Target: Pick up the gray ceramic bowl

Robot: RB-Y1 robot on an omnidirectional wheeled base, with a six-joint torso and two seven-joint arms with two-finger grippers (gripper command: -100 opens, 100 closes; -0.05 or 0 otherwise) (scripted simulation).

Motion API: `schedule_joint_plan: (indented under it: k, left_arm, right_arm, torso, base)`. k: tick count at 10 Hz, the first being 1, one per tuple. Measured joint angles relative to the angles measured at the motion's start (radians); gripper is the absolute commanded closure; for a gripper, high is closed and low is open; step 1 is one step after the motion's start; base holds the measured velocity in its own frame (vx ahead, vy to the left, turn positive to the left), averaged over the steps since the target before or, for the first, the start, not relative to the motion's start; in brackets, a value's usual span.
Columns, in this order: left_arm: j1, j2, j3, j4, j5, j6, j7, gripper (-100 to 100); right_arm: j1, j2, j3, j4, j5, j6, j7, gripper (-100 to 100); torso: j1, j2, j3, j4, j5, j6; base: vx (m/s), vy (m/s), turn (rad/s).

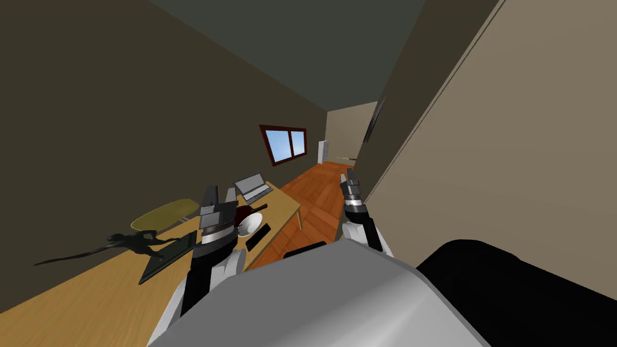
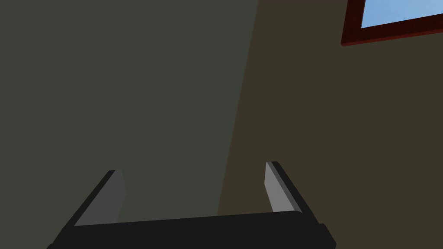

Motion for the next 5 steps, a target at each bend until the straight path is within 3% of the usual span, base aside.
schedule_joint_plan:
  k: [5]
  left_arm:
    - [0.044,0.090,0.023,0.057,0.071,0.087,-0.009,-100]
  right_arm:
    - [0.000,0.000,0.000,0.000,0.000,0.000,0.000,0]
  torso:
    - [0.004,0.003,0.002,0.001,0.001,0.000]
  base:
    - [-0.043,0.054,-0.106]
